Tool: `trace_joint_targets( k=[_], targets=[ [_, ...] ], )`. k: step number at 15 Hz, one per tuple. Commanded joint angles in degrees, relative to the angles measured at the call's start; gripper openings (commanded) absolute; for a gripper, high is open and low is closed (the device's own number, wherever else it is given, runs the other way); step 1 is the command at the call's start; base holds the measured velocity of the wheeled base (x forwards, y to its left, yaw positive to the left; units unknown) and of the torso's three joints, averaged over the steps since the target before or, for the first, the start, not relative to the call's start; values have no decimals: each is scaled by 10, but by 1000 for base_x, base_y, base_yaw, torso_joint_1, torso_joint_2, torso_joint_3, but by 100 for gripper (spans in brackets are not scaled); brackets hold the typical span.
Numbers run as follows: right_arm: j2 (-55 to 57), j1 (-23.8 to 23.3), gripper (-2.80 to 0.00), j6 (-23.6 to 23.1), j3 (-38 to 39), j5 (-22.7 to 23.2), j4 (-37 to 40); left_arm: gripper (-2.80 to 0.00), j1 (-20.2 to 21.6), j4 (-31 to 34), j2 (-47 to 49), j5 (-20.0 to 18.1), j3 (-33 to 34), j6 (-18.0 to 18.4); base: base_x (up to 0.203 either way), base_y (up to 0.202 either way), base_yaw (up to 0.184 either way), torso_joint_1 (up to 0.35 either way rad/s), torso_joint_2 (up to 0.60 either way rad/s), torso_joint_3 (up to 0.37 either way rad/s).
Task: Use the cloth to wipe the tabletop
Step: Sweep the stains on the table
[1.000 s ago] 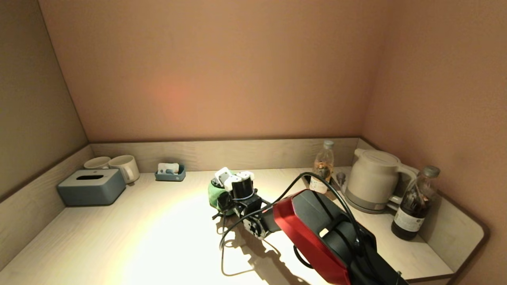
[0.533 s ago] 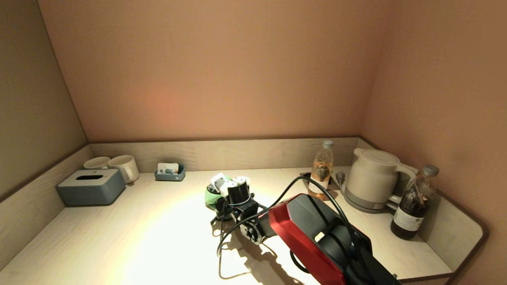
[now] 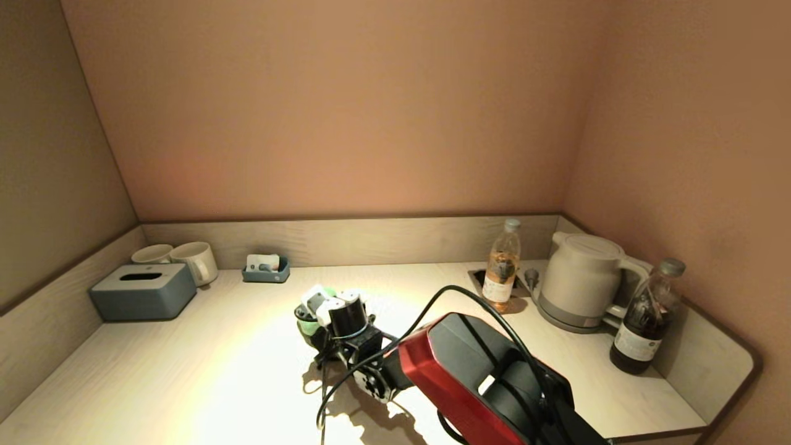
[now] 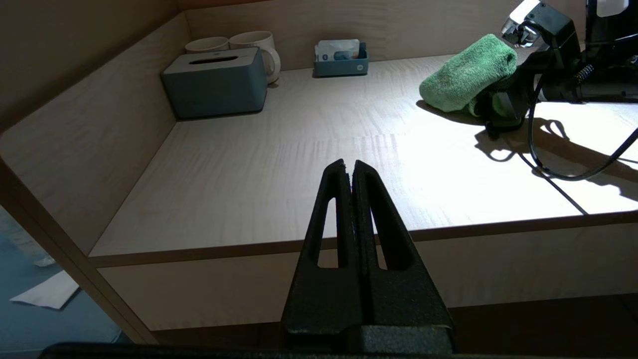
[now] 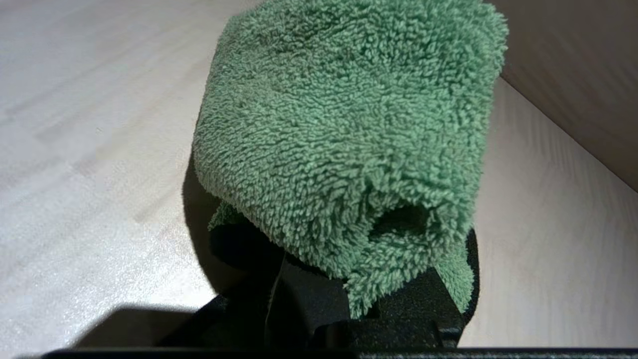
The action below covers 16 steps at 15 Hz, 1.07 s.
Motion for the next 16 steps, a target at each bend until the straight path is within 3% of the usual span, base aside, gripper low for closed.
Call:
trace_joint_targets(
  k=[1, 5, 9, 16],
  targets=[
    [-15, 10, -280, -1, 23, -1, -9, -280, 1, 0, 0, 0, 0, 0, 0, 0, 0, 0, 0, 0],
    [-34, 25, -280, -1, 77, -2, -38, -280, 1, 0, 0, 0, 0, 0, 0, 0, 0, 0, 0, 0],
    [-81, 24, -280, -1, 202, -2, -104, -280, 1, 0, 0, 0, 0, 0, 0, 0, 0, 0, 0, 0],
    [-142, -34, -280, -2, 279, -2, -151, -280, 1, 0, 0, 0, 0, 1, 0, 0, 0, 0, 0, 0]
  ],
)
